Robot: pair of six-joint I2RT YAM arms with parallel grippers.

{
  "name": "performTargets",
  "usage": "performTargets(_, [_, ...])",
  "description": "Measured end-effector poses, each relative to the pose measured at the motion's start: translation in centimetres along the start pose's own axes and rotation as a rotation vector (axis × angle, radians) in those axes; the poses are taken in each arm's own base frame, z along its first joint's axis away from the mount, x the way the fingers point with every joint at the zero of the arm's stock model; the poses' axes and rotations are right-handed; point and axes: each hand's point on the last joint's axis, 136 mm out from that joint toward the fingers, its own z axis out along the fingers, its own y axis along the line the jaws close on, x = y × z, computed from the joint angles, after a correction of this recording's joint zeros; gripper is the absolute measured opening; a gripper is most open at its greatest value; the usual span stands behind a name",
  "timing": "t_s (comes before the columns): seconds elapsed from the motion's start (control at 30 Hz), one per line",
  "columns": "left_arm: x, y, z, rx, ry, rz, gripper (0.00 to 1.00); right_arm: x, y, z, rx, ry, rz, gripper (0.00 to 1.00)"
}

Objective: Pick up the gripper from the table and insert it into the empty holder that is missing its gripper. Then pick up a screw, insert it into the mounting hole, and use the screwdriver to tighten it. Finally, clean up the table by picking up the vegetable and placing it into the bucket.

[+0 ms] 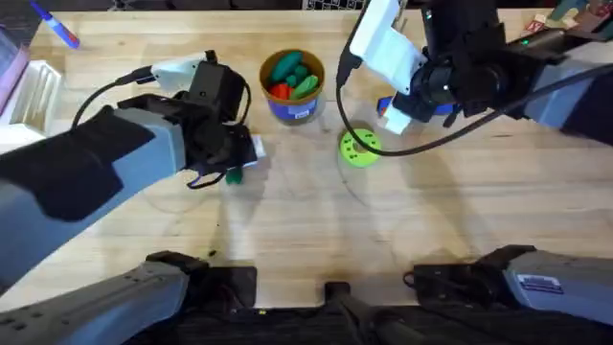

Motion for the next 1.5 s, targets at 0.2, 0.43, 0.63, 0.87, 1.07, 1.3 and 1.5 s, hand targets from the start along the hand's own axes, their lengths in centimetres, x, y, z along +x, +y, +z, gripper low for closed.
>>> performTargets(0.2, [0.1,0.0,-0.1,-0.009,0.017,0.002,0.025,0.0,0.0,0.0,0.0,0.0,0.0,0.935])
performTargets(0.43, [-4.3,-2.6,-4.9,0.089,-0.089,-0.019,0.024,0.0,0.0,0.0,0.0,0.0,0.0,0.935])
performTargets(0.63, [-12.1,-7.8,-11.6,0.344,-0.371,-0.067,0.024,0.0,0.0,0.0,0.0,0.0,0.0,0.935])
performTargets(0.87, [-13.7,-9.6,-10.1,0.405,-0.369,-0.164,0.024,0.0,0.0,0.0,0.0,0.0,0.0,0.937])
performTargets(1.07, [-13.2,-11.5,-5.9,0.439,-0.252,-0.221,0.341,-0.5,0.5,0.0,-0.031,-0.03,0.001,0.936])
performTargets(1.3, [-13.8,-13.4,-6.8,0.542,-0.249,-0.217,0.986,-0.8,0.9,0.0,-0.05,-0.048,0.003,0.938])
performTargets(1.5, [-13.5,-13.8,-7.2,0.564,-0.241,-0.179,0.988,-0.6,1.2,-0.1,-0.065,-0.041,0.021,0.938])
